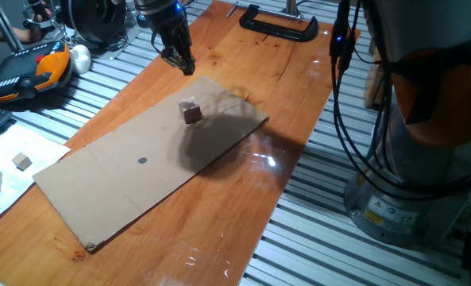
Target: Grab the block and place it at the designated location
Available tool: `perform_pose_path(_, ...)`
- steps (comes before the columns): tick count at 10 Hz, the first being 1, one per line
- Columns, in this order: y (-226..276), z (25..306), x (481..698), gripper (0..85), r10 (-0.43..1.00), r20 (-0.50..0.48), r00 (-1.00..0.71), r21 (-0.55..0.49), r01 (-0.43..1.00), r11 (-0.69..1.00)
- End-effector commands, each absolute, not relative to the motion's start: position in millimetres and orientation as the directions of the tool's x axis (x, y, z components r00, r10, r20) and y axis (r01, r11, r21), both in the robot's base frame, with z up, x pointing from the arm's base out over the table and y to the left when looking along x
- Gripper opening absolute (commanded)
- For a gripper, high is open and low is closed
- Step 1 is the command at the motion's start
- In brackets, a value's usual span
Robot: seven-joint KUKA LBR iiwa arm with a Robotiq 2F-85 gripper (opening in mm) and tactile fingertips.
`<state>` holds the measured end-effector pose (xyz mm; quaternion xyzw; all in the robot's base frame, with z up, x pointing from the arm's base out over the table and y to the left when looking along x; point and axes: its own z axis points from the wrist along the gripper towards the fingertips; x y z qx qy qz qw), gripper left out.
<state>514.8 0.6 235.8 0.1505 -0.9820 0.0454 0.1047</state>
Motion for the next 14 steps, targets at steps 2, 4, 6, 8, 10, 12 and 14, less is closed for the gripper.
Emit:
perform_pose_path(2, 0.7, 235.8, 514.8, 1.0, -0.282, 0.217, -0.934, -0.059, -0.301, 0.952)
perform_pose_path(4, 0.7, 235.8, 514.7, 1.0, -0.281, 0.216, -0.935, -0.06, -0.3, 0.952)
perform_pose_path(6, 0.7, 235.8, 514.7, 1.0, -0.292, 0.218, -0.931, -0.057, -0.311, 0.949)
perform_pose_path(8, 0.7, 235.8, 514.8, 1.0, -0.285, 0.219, -0.933, -0.058, -0.304, 0.951)
perform_pose_path(10, 0.6, 236.0, 515.1, 1.0, -0.242, 0.216, -0.946, -0.068, -0.262, 0.963)
perform_pose_path(12, 0.6, 236.1, 515.1, 1.0, -0.267, 0.22, -0.938, -0.061, -0.287, 0.956)
perform_pose_path(14, 0.6, 236.1, 515.1, 0.7, -0.298, 0.219, -0.929, -0.046, -0.315, 0.948)
